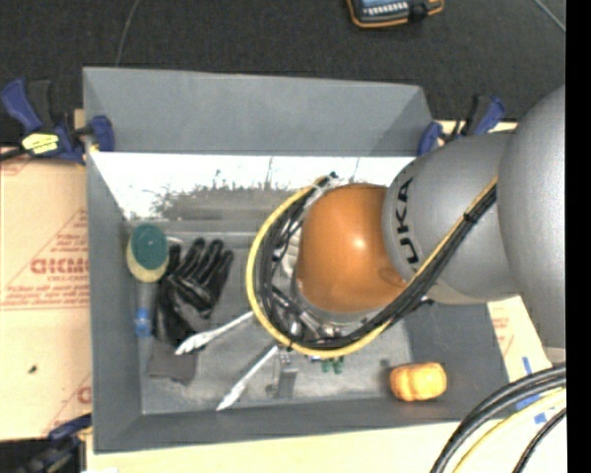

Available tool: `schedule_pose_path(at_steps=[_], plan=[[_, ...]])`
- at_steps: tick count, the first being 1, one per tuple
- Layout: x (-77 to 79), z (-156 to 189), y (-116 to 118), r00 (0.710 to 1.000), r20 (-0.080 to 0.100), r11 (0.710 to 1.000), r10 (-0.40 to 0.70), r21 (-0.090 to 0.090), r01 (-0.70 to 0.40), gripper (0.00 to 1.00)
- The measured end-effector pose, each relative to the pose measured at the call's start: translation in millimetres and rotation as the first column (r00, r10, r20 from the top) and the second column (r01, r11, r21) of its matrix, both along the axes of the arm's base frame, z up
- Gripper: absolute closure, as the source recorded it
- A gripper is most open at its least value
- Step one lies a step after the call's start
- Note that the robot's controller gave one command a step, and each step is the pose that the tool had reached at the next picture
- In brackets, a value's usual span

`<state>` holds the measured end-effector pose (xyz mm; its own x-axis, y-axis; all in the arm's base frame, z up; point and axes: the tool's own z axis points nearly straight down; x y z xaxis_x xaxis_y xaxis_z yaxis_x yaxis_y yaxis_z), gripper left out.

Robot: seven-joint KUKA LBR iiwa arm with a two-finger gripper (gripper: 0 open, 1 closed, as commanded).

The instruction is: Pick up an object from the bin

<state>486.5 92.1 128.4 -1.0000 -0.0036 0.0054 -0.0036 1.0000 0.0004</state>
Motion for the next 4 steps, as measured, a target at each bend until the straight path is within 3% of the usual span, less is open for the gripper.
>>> schedule_pose_path(at_steps=[1, 2, 3, 4], plan=[[2.1, 3.0, -0.4, 1.0, 0.007, 1.0, -0.004, 0.001, 0.004, 0.0], [61.8, -59.3, -23.5, 0.975, 0.009, 0.975, 0.223, -0.001, -0.223, 0.0], [52.6, -57.9, -23.4, 0.977, 0.01, 0.977, 0.212, 0.002, -0.212, 0.0], [60.5, -57.2, -23.2, 0.976, 0.012, 0.976, 0.217, 0.001, -0.217, 0.0]])
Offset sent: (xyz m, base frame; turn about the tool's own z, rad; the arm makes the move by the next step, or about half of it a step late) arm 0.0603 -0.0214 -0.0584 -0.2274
